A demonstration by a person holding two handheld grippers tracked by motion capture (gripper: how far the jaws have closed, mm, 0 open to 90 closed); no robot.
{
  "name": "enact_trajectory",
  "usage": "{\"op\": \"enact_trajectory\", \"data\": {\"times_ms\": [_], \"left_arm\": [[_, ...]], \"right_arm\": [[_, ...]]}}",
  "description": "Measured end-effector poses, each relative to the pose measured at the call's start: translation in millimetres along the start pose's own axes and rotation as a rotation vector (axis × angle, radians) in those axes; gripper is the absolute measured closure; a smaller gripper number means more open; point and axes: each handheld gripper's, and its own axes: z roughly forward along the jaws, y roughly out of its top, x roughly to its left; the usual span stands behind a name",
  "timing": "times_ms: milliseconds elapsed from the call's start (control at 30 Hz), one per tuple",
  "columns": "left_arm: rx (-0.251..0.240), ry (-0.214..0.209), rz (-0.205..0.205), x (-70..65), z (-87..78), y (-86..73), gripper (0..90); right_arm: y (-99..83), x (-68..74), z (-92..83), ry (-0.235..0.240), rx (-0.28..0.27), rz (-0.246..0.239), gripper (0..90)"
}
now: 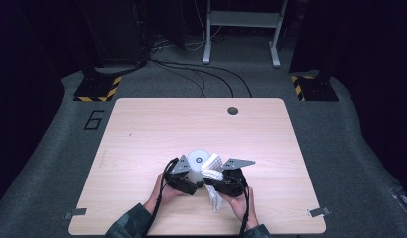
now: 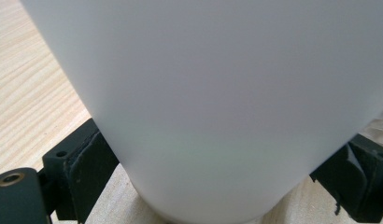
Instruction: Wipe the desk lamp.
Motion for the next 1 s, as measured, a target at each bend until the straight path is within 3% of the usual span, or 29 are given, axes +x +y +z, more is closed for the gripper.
{"op": "enact_trajectory", "data": {"times_ms": [100,600,1000], "left_arm": [[-0.001,0.000,0.000,0.0,0.0,0.0,7.9],[0.003,-0.003,0.001,0.3,-0.1,0.0,7.9],[0.003,-0.004,-0.002,0.2,0.0,0.0,7.9]], "right_arm": [[-3.2,-5.5,-0.8,-0.013,0.010,0.004,85.2],[-25.0,-33.0,10.6,-0.052,0.091,0.115,85.1],[-22.3,-36.4,4.4,-0.062,0.066,0.098,85.1]]}}
